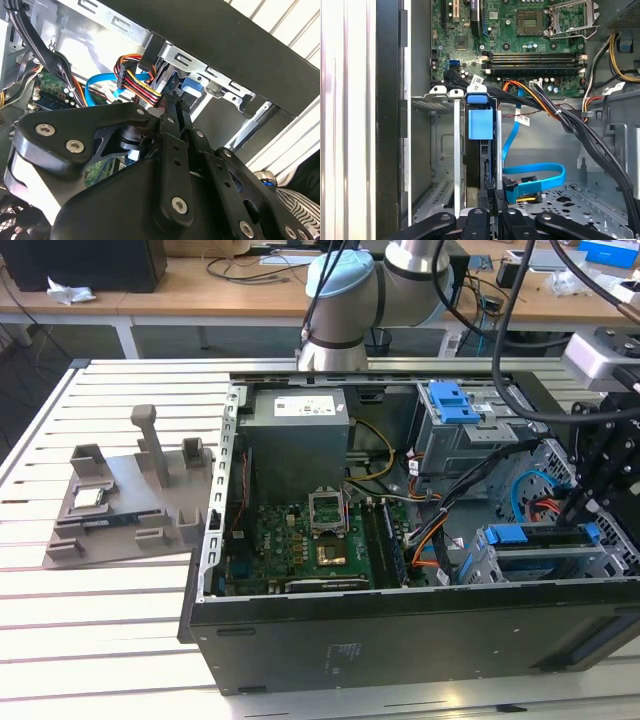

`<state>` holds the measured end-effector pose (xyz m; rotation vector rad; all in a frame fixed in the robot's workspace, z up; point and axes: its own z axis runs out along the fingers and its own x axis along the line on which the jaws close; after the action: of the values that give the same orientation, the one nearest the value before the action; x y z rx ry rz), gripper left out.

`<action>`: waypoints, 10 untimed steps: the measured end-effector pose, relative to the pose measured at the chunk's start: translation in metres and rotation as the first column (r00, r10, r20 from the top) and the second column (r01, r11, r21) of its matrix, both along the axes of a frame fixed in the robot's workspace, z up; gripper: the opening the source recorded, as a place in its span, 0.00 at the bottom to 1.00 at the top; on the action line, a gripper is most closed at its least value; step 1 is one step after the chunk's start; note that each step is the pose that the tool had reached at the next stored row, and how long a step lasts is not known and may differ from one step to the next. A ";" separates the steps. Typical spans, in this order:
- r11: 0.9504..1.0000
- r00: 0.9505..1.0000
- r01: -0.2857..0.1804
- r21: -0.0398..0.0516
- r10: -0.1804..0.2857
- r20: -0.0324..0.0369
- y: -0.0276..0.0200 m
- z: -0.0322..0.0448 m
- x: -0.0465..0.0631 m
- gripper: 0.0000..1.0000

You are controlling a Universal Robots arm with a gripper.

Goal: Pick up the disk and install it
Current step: 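Insert the first disk wire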

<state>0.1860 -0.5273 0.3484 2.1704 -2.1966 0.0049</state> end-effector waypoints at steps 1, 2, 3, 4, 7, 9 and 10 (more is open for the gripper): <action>1.000 1.000 0.000 0.000 0.000 0.000 0.0000 -0.0005 0.000 0.16; 1.000 1.000 -0.001 0.000 0.001 0.000 0.0000 -0.0011 0.000 0.16; 1.000 1.000 -0.001 0.000 0.001 0.000 0.0000 -0.0016 0.000 0.16; 1.000 1.000 -0.002 0.000 0.002 0.000 0.0000 -0.0021 -0.001 0.16; 1.000 1.000 -0.002 0.000 0.002 0.000 -0.0002 -0.0030 -0.001 0.16; 1.000 1.000 -0.003 0.000 0.003 0.000 -0.0006 -0.0038 -0.002 0.16; 1.000 1.000 -0.004 0.000 0.004 0.000 -0.0009 -0.0043 -0.003 0.16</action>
<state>0.1835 -0.5282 0.3441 2.1745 -2.1924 0.0053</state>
